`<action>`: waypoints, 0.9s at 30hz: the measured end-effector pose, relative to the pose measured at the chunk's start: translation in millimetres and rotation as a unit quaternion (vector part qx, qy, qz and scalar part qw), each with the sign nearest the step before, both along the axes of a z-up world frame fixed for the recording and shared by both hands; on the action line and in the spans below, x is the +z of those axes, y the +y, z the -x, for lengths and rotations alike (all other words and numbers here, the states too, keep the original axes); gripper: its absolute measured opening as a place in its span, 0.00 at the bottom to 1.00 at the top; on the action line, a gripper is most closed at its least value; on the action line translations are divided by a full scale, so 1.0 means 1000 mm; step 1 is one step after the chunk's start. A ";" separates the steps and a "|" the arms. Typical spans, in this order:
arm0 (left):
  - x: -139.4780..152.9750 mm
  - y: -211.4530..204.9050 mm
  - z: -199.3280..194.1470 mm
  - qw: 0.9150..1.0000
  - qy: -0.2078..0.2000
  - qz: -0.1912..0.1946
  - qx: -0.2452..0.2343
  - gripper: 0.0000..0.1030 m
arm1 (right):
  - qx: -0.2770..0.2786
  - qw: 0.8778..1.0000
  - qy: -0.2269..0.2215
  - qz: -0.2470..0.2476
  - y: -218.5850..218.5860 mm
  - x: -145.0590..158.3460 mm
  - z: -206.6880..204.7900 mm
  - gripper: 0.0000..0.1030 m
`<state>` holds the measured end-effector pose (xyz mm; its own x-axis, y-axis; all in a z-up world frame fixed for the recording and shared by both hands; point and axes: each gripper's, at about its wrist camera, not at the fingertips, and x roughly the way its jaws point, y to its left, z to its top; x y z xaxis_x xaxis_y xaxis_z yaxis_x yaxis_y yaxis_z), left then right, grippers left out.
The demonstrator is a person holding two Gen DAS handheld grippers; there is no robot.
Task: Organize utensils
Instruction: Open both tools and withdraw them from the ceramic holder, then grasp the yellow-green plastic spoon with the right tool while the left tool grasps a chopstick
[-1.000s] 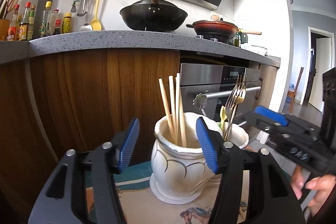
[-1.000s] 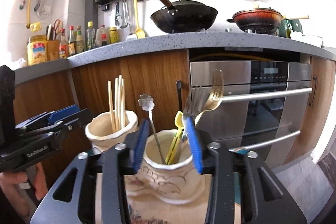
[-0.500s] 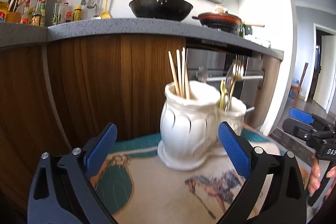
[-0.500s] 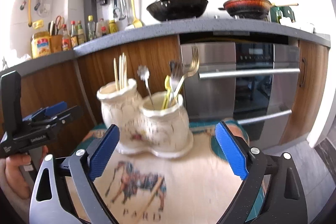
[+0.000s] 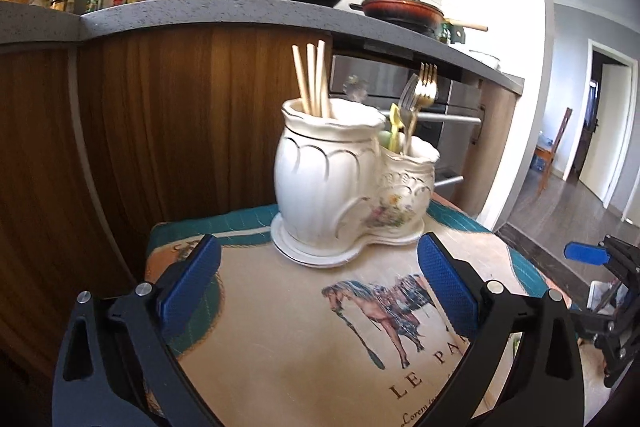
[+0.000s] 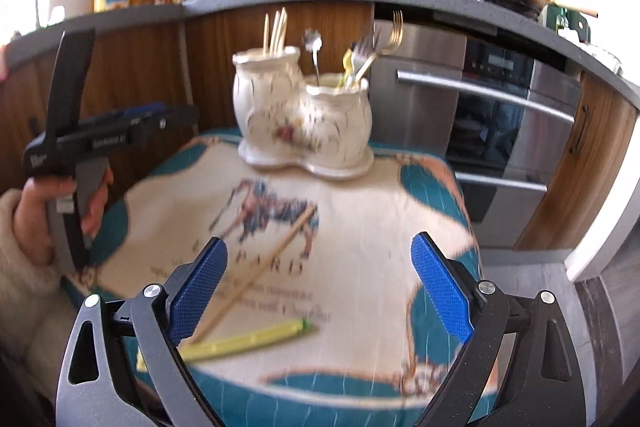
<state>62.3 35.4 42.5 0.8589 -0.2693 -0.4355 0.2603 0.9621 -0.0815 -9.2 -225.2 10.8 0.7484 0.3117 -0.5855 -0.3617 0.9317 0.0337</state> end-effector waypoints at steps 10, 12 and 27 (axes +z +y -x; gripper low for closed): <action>-0.004 -0.014 0.003 1.000 -0.001 -0.022 -0.015 0.94 | -0.028 0.989 0.134 -0.047 0.011 -0.039 0.006 0.53; -0.004 -0.014 0.004 1.000 -0.001 -0.023 -0.015 0.94 | -0.030 0.988 0.142 -0.052 0.017 -0.041 0.005 0.43; -0.008 -0.021 0.004 0.999 0.005 -0.035 -0.031 0.94 | -0.084 0.988 0.121 -0.038 0.010 -0.043 -0.051 0.09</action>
